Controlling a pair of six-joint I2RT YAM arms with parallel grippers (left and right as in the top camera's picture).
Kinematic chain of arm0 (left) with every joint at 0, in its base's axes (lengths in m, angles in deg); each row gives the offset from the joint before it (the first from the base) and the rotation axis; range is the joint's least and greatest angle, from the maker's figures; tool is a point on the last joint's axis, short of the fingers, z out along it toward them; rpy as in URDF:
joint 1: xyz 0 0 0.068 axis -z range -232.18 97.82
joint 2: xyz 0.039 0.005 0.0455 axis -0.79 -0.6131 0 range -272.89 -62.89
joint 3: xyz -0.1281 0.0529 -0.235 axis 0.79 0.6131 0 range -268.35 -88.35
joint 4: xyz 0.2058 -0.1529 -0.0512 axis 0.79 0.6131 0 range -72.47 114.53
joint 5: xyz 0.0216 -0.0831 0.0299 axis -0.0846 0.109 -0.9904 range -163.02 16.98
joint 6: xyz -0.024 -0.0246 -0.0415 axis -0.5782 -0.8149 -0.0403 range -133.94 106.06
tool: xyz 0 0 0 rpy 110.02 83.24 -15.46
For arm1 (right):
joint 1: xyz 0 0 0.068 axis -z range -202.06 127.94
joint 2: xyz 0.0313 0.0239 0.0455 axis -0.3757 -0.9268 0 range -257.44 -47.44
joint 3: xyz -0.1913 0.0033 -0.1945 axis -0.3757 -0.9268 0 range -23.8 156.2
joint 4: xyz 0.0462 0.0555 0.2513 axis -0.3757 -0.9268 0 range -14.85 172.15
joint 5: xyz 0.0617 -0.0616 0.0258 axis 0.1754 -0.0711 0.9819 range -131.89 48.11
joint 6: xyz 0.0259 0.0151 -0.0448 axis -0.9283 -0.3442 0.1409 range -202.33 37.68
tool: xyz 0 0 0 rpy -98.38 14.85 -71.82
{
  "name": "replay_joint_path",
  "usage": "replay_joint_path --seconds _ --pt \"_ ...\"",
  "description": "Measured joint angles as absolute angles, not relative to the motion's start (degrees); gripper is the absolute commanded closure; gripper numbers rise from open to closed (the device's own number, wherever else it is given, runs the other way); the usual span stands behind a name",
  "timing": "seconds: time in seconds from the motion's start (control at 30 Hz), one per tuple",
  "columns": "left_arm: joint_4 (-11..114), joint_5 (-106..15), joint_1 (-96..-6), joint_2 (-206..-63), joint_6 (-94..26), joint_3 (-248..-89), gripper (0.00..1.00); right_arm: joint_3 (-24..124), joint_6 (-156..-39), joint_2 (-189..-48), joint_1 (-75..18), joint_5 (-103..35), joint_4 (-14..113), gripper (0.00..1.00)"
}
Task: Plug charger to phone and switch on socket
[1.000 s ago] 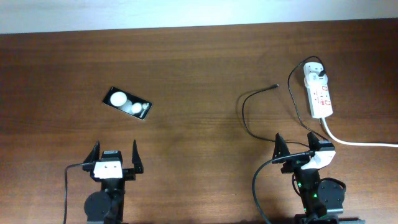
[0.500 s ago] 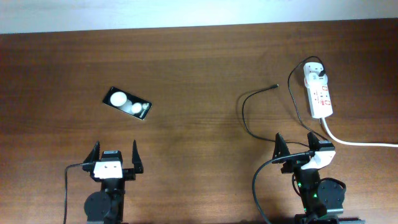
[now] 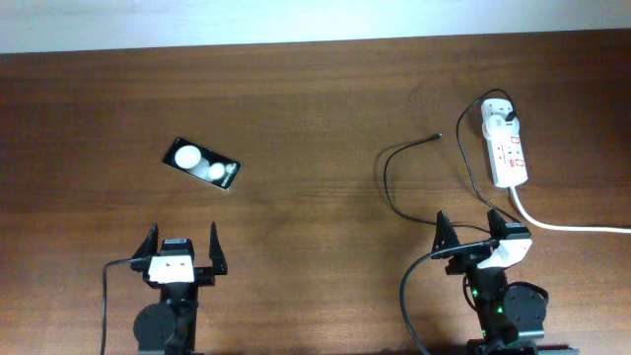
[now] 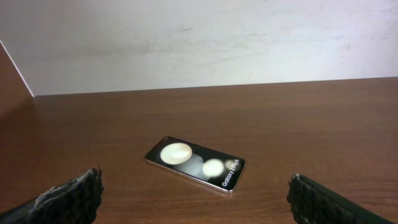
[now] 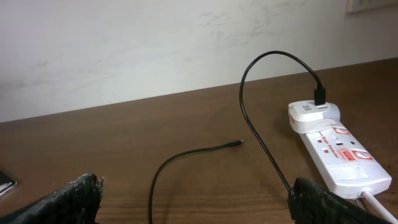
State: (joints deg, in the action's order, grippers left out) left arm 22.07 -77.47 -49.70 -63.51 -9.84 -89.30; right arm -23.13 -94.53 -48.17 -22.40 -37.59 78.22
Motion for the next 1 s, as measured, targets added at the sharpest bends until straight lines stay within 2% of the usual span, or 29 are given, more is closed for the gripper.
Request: replay_joint_path --seconds 0.2,0.5,0.73,1.0 --pt "25.5 -76.05 -49.7 -63.53 -12.01 -90.33 0.01 -23.13 -94.55 -48.17 -22.4 -37.59 78.22 0.01" --pt "40.47 -74.87 -49.7 -68.73 -12.53 -101.04 0.01 -23.13 -94.51 -48.17 -22.38 -37.59 78.22 0.01" --pt "41.96 -74.85 -49.7 -84.27 -12.7 -112.58 0.01 -23.13 -94.58 -48.24 -22.4 -37.62 78.22 0.01" --pt "59.88 -73.43 -49.72 -108.29 -12.9 -136.58 0.01 -23.13 -94.55 -48.24 -22.4 -37.62 78.2 0.01"
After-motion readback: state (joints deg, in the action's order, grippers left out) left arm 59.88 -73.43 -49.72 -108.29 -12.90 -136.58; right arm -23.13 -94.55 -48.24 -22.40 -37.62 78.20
